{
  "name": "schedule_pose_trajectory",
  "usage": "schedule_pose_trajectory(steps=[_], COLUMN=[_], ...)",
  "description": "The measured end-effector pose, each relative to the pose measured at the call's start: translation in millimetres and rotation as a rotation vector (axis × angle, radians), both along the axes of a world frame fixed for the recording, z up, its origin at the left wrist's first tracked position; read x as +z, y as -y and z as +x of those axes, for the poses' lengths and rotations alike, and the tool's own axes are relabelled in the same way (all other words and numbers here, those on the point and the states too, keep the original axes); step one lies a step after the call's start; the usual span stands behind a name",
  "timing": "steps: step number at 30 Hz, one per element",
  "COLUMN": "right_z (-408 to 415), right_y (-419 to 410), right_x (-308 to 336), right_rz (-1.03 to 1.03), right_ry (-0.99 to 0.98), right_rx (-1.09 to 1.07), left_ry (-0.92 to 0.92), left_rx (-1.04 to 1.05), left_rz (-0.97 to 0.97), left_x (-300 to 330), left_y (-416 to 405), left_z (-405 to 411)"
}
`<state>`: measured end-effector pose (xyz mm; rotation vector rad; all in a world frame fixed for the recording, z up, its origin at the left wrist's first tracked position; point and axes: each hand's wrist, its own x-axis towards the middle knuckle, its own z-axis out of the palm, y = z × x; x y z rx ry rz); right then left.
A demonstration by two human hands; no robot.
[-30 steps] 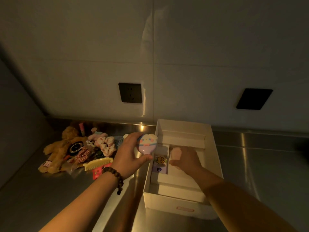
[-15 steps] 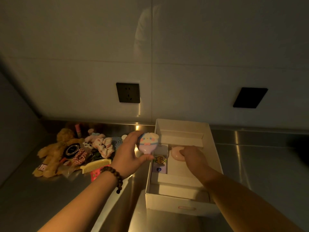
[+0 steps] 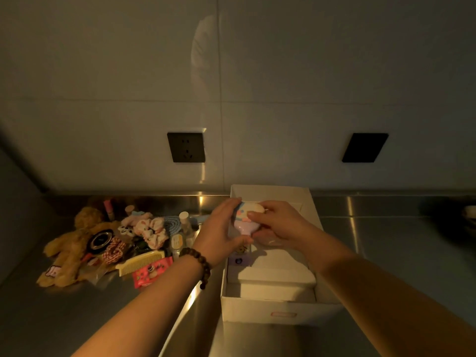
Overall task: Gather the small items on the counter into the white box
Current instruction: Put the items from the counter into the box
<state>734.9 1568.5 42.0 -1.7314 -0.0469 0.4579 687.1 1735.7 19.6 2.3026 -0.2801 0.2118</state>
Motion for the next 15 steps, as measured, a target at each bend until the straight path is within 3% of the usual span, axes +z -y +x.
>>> schedule_pose_trajectory(steps=[4,8,15], right_z=[8,7,17], right_y=[27,31,20], right_x=[-29,-70,-106], right_rz=[-0.336,-0.271,-0.409], right_ry=[-0.010,-0.287,-0.308], right_rx=[-0.128,-0.212,-0.168], left_ry=[-0.190,-0.341,-0.321], left_rx=[-0.108,-0.148,-0.155], left_rz=[0.108,0.173,0.169], left_x=[-15,-37,-41], left_y=[-8,-15,-17], left_z=[-5,-18,-20])
